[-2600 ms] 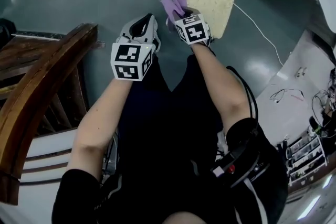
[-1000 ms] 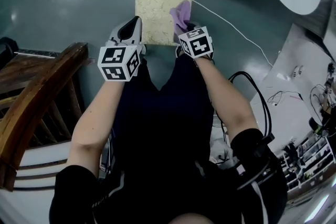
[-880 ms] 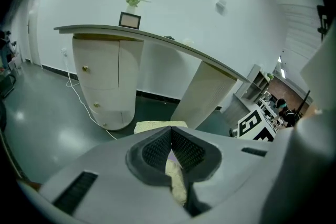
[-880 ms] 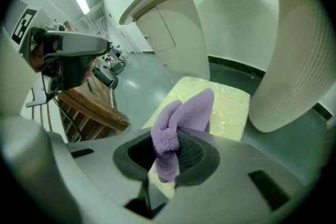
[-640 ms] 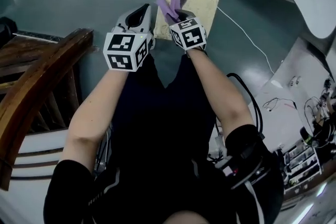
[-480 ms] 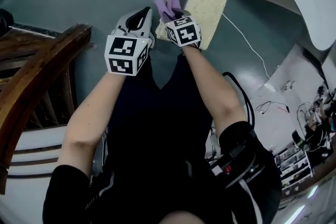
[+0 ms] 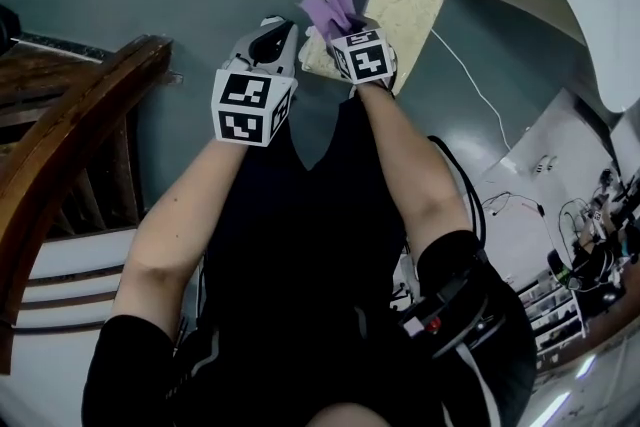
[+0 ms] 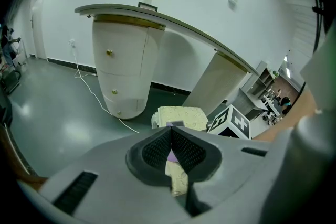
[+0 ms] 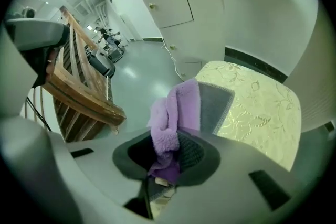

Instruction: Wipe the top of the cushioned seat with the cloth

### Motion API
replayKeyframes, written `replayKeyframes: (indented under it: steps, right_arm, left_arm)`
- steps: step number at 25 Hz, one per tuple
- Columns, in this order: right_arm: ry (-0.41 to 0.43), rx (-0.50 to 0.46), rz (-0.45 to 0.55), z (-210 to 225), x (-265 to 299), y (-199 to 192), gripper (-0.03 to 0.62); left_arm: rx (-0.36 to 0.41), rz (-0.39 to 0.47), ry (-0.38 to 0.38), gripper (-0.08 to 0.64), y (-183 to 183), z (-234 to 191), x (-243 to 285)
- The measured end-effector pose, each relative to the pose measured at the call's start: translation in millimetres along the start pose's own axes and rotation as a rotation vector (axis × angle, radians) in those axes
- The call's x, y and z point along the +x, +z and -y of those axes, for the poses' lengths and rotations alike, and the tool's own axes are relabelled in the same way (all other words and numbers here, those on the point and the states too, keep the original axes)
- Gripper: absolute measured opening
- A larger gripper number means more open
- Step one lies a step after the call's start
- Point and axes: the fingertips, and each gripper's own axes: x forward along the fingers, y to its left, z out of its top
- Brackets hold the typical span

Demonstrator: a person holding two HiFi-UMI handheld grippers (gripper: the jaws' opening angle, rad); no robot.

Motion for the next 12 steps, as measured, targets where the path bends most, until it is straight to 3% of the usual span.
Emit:
replayKeyframes:
  steps: [12]
  right_arm:
    - [-0.015, 0.145, 0.017, 56.8, -35.3, -36.6, 0.086]
  left_arm:
    - [0.047, 0.006, -0.034, 0.003, 26.3, 48.8, 28.6]
